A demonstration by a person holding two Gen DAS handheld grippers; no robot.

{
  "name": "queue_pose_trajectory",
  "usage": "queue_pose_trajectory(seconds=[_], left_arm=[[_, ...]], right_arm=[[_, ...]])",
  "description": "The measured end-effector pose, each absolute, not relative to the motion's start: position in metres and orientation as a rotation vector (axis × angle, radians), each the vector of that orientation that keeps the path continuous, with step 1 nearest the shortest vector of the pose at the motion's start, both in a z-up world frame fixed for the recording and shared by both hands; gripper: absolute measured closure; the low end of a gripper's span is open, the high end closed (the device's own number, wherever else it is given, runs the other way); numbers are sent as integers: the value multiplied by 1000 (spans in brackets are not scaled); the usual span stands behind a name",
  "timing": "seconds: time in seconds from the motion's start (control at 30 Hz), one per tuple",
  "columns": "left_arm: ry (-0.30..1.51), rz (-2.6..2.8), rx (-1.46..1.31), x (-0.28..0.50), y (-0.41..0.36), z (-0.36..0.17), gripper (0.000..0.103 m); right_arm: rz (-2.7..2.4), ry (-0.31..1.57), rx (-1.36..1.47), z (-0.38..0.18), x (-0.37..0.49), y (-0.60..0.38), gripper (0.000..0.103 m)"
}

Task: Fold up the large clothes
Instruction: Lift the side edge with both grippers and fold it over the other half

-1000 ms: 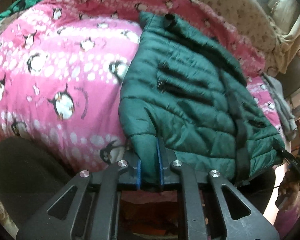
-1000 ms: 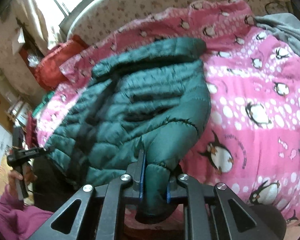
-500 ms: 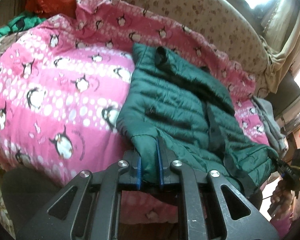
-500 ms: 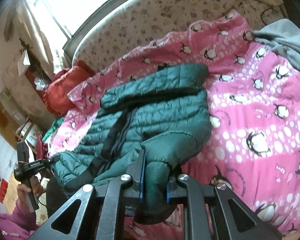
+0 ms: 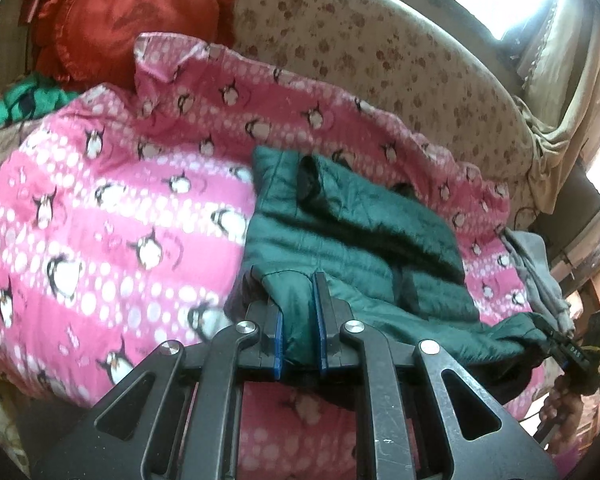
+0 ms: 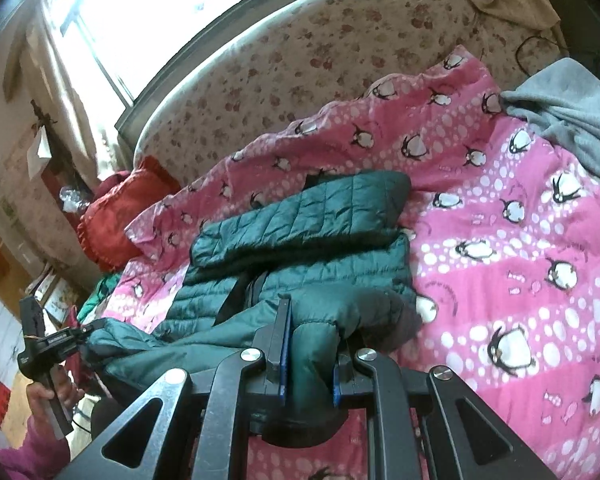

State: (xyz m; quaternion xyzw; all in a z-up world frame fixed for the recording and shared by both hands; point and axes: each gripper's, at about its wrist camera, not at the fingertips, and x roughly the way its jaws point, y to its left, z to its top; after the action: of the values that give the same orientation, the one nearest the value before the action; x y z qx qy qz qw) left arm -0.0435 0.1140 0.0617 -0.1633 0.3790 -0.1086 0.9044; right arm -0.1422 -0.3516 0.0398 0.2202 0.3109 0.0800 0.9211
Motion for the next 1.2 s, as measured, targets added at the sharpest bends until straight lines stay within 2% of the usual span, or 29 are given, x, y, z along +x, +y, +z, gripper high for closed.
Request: queue_pose_trajectory(seconds=[0.73,1.2], left_arm=[[722,-97,-255,79,81,85,91],[802,7,-277,178,66,50,91]], right_arm=[[32,659,368,67,-16,-365,89],[-33,746,296,48,81,-369,90]])
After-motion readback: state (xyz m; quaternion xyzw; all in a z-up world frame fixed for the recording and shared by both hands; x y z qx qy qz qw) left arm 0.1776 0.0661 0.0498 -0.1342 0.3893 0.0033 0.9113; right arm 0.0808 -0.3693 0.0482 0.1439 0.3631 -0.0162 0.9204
